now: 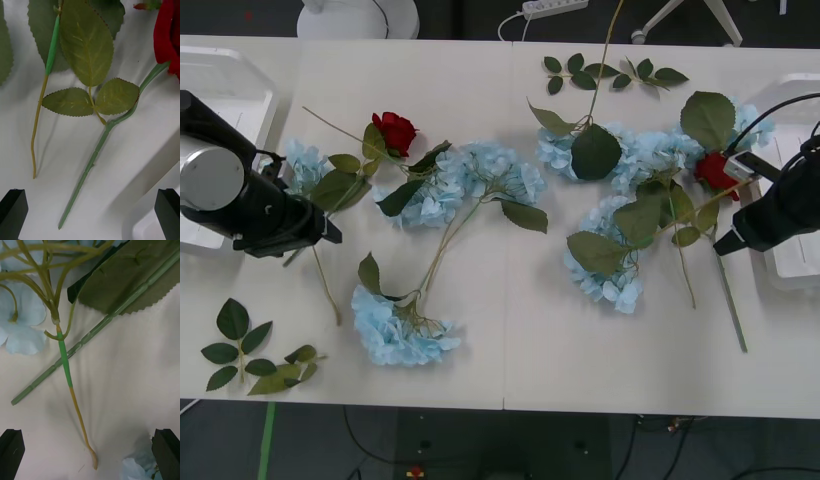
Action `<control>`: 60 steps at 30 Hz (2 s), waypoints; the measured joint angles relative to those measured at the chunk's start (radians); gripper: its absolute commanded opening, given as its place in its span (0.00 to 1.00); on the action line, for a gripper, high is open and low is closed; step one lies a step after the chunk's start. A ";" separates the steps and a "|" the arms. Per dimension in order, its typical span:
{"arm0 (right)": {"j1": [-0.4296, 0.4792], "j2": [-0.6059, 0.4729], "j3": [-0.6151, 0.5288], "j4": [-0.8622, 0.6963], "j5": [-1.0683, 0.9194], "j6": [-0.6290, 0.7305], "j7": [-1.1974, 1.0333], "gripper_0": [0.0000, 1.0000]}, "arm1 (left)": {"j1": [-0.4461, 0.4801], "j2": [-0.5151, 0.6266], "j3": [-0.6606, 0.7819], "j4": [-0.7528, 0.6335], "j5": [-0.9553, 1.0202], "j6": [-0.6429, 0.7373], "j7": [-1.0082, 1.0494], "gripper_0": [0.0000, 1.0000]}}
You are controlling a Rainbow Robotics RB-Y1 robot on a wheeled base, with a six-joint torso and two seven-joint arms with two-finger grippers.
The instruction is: Place the red flowers into the right box and the blue flowers into the left box. If a person shows an open palm, hand one flower to the person first, then continue sorting.
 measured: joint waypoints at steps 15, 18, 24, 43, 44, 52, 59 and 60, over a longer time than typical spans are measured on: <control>0.001 0.069 0.000 0.086 0.038 -0.134 -0.054 1.00 | -0.058 -0.110 -0.075 0.180 -0.022 -0.003 -0.001 1.00; 0.001 0.076 0.000 0.093 0.045 -0.158 -0.055 1.00 | -0.058 -0.127 -0.075 0.200 -0.024 -0.003 -0.002 1.00; 0.001 0.082 0.000 0.118 0.054 -0.173 -0.056 1.00 | -0.058 -0.140 -0.088 0.208 -0.030 -0.003 -0.003 1.00; 0.003 0.097 0.047 0.163 0.062 -0.240 -0.057 1.00 | -0.088 -0.178 -0.126 0.283 -0.078 -0.078 -0.006 0.99; 0.003 0.098 0.047 0.170 0.062 -0.248 -0.057 1.00 | -0.091 -0.178 -0.130 0.283 -0.082 -0.079 -0.007 0.75; 0.003 0.120 0.056 0.226 0.074 -0.307 -0.057 1.00 | -0.097 -0.178 -0.136 0.284 -0.119 -0.099 -0.032 0.00; 0.003 0.121 0.069 0.228 0.084 -0.314 -0.057 1.00 | -0.101 -0.186 -0.136 0.280 -0.154 -0.105 -0.066 0.00; 0.003 0.121 0.070 0.228 0.085 -0.314 -0.057 1.00 | -0.101 -0.187 -0.136 0.279 -0.160 -0.105 -0.066 0.00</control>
